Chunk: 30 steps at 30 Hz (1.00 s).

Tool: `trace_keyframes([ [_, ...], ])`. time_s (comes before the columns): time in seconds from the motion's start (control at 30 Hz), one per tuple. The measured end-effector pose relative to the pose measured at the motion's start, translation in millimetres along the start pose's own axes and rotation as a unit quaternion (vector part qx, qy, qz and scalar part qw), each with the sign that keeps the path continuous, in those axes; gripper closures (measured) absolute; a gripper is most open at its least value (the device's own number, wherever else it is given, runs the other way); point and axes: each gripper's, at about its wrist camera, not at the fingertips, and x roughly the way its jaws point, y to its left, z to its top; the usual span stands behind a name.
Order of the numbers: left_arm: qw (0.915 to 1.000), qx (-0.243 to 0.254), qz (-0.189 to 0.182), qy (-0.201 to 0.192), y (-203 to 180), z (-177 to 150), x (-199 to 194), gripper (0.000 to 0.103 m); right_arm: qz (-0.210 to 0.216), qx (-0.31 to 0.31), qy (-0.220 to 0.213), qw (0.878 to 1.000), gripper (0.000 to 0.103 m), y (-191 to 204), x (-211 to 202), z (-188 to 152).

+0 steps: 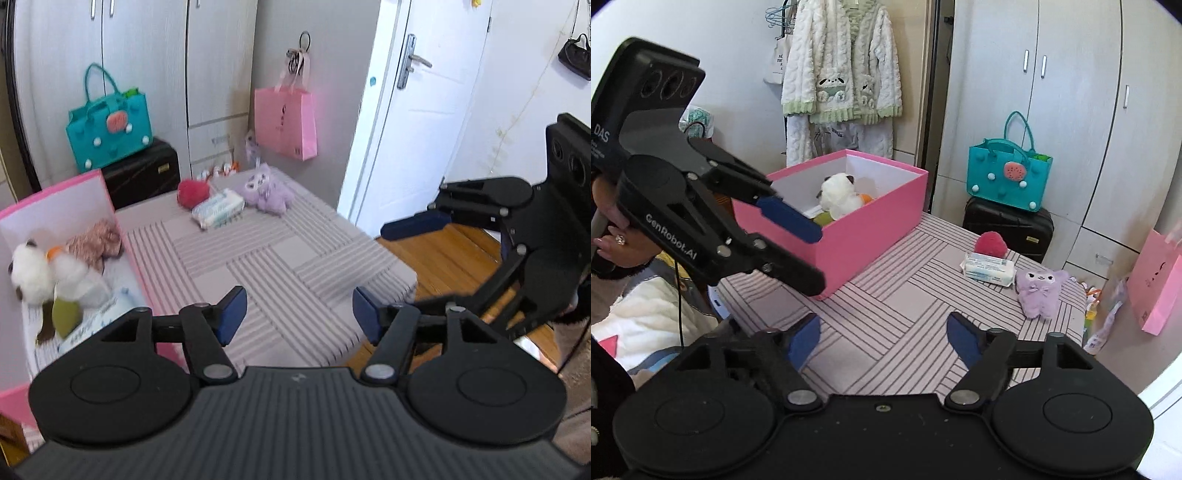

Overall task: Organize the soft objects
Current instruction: 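Withdraw both open grippers from the box toward the purple plush toy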

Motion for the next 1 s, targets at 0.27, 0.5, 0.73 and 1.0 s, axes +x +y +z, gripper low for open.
trace_keyframes([
  [0.27,0.9995,-0.016,0.003,-0.026,3.4,17.3,46.7,0.032,-0.041,0.011,-0.006,0.999,0.022,-42.5,35.7,-14.8],
  [0.5,0.9966,-0.068,0.002,-0.045,15.8,33.6,86.6,0.027,-0.059,0.046,-0.036,0.997,0.017,-94.6,61.7,-24.3],
  [0.73,0.9906,-0.127,0.005,-0.051,28.8,42.4,136.1,0.027,-0.098,0.025,-0.02,0.995,0.017,-126.2,104.4,-30.1],
  [1.0,0.9818,-0.189,-0.001,-0.011,43.4,52.5,198.5,0.027,-0.132,-0.047,0.005,0.99,0.017,-141.6,163.4,-33.7],
])
